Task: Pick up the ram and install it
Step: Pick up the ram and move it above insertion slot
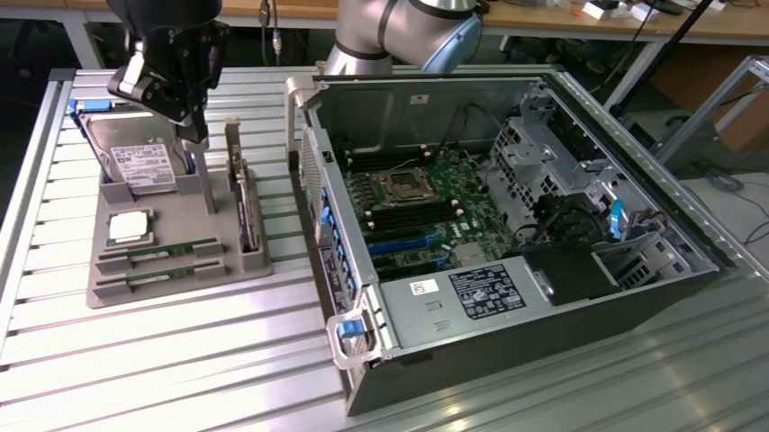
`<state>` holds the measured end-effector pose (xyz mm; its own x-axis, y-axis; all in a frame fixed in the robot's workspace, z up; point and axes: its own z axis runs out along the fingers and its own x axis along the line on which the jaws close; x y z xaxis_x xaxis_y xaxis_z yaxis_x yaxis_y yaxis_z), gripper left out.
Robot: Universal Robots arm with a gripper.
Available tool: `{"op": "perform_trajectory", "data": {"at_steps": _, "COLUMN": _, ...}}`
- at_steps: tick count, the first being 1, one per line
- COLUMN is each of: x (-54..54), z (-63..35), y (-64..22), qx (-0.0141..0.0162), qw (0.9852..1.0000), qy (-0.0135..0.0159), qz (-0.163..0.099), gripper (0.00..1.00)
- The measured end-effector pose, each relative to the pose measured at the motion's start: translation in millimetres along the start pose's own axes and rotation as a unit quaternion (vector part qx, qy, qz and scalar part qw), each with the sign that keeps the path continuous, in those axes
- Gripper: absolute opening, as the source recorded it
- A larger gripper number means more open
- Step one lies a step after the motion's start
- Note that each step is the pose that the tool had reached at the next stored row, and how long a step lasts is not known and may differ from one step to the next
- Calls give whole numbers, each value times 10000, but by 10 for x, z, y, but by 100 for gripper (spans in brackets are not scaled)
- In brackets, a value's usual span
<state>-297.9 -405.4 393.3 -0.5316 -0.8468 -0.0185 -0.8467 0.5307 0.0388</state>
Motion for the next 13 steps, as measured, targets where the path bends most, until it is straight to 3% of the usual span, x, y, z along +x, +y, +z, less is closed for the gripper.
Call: {"op": "perform_trajectory", "data": {"at_steps": 13, "x": 0, "z": 0, "y": 0, "qx": -5, "qw": 9997, "qy": 10, "qz": -260, "gripper": 10}}
